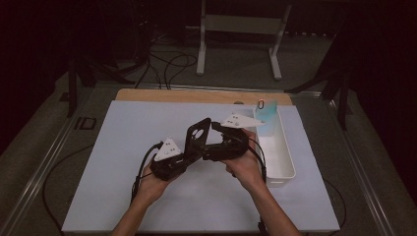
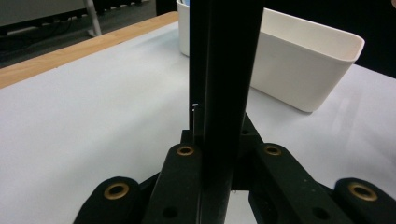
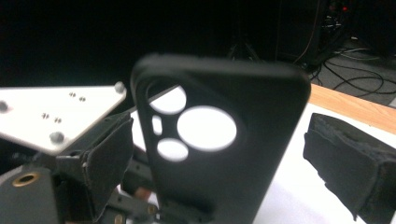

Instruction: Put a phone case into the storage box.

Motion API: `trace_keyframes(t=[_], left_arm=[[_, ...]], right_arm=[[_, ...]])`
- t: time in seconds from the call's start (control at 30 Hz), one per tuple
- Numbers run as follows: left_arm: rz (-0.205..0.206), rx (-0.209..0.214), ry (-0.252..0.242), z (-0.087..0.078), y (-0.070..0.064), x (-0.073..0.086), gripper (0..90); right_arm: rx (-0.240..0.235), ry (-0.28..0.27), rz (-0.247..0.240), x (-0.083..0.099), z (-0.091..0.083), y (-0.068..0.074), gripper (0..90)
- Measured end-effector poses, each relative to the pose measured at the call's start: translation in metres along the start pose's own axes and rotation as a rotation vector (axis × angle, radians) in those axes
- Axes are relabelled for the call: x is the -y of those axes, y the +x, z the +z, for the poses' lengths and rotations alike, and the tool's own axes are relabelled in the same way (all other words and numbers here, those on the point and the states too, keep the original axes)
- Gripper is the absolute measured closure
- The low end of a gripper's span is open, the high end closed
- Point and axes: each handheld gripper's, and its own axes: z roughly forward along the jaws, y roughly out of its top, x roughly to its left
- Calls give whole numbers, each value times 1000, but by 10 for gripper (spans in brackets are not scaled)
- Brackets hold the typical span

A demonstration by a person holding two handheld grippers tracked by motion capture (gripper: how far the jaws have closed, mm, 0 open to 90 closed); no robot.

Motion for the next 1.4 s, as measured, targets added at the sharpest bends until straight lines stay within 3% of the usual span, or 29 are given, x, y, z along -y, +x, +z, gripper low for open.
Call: trace_keyframes(t=[0.43,0.8,0.93,1.1,1.17,1.2,1.27,1.4], left_arm=[[-5,16,2,3,-6,0,853],[2,18,2,4,-9,0,849],[6,6,-14,3,-8,-1,817],[-10,2,-43,-3,-2,-2,534],[-22,6,-59,-6,0,-3,334],[-18,-16,-66,-8,-1,-3,334],[-25,-43,-73,-11,0,-4,163],[-31,-68,-95,-16,4,-4,56]], right_arm=[[41,9,-1,1,11,5,117],[47,8,-42,2,9,9,143],[42,3,-29,2,8,7,144],[42,4,-7,5,8,4,143],[47,1,-6,6,8,2,142],[47,1,-6,6,8,2,142],[49,-1,-6,5,7,2,142],[58,4,-9,5,6,2,142]])
